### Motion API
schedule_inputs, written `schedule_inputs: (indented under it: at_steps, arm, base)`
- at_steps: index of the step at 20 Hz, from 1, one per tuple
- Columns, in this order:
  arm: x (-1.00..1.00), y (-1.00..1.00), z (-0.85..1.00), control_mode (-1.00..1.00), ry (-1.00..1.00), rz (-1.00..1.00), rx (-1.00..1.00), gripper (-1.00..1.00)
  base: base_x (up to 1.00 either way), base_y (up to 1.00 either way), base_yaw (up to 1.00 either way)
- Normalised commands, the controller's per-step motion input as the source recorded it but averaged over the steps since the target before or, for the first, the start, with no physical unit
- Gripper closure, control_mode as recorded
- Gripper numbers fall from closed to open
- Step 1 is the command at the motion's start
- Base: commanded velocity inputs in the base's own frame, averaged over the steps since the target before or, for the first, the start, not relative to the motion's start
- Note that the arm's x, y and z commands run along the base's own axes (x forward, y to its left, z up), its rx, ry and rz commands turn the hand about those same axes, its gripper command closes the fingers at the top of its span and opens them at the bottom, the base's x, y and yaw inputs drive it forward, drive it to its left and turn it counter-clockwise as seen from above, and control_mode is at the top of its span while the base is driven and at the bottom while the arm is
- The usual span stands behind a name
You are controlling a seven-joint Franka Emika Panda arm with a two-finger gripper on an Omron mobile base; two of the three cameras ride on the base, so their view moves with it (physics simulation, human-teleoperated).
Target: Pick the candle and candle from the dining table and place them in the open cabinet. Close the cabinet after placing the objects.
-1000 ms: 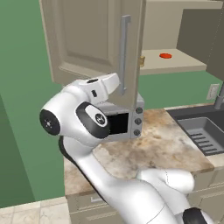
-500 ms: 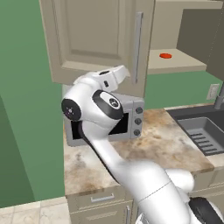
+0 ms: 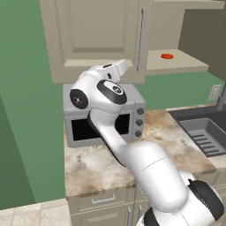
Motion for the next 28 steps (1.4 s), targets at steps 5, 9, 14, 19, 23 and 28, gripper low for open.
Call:
schedule_inputs:
  at_steps: [5,9,14,19,23,28]
  arm:
    - [0.68,-0.40,0.00,-1.00,0.00,0.01,0.00,-1.00]
    - [0.19,-0.46,0.00,-1.00,0.00,0.01,0.00,-1.00]
    - [0.08,-0.35,0.00,-1.00,0.00,0.02,0.00,-1.00]
    - [-0.07,-0.17,0.00,-1.00,0.00,0.00,0.01,-1.00]
    - [-0.75,-0.21,0.00,-1.00,0.00,0.00,0.06,-1.00]
    - [-0.98,-0.21,0.00,-1.00,0.00,0.00,0.08,-1.00]
  base:
    - [0.00,0.00,0.00]
    - [0.00,0.00,0.00]
    - [0.00,0.00,0.00]
    - [0.00,0.00,0.00]
    - [0.00,0.00,0.00]
    - [0.00,0.00,0.00]
